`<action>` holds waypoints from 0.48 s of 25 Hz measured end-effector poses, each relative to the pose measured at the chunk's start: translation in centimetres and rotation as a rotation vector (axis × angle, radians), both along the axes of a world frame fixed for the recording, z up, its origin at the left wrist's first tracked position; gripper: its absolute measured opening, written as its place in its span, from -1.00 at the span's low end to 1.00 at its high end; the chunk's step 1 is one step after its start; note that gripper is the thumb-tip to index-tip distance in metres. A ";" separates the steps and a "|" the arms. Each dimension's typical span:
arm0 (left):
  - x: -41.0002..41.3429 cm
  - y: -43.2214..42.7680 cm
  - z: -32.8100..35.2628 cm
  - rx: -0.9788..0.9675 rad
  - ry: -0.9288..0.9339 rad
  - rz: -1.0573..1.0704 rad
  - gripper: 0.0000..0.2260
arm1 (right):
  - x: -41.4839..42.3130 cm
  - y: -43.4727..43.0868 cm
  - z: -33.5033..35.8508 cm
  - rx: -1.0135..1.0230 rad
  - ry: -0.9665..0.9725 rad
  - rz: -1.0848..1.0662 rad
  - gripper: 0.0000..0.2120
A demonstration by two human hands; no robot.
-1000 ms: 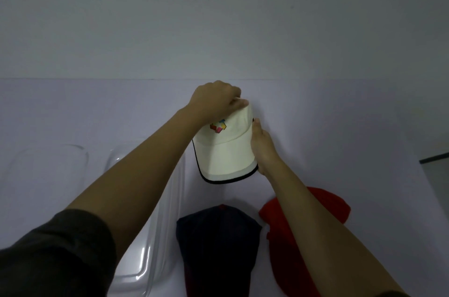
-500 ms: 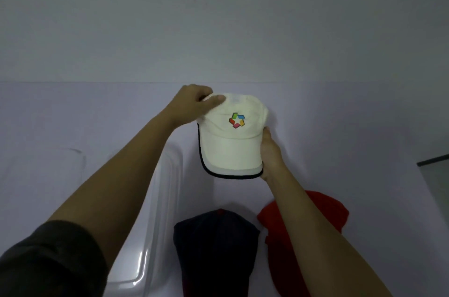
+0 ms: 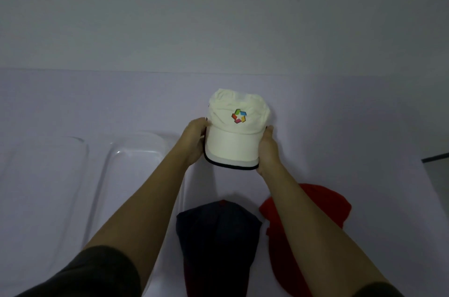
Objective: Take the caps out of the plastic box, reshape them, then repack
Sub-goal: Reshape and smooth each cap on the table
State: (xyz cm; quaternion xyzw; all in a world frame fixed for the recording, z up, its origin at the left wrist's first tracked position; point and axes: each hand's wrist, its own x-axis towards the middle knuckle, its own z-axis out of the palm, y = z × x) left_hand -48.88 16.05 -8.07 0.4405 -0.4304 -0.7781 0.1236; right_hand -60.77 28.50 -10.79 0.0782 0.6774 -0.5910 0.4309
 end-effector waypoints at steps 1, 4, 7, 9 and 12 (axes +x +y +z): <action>0.3 0.2 -0.4 -0.012 -0.053 -0.023 -0.89 | 0.3 0.2 -0.4 -0.007 0.014 -0.002 -0.59; 0.3 1.2 -1.1 -0.057 -0.156 -0.054 -0.83 | 0.9 0.6 -1.7 0.069 0.126 0.077 -0.64; 0.8 1.8 -1.7 -0.198 -0.315 -0.069 -0.69 | 1.1 0.5 -2.3 0.285 0.315 0.141 -0.64; 1.4 2.1 -1.5 -0.379 -0.382 -0.099 -0.85 | 0.8 0.3 -1.9 0.388 0.453 0.190 -0.67; 2.2 3.1 0.4 -0.538 -0.467 -0.182 -0.77 | 0.8 0.8 0.3 0.338 0.567 0.243 -0.70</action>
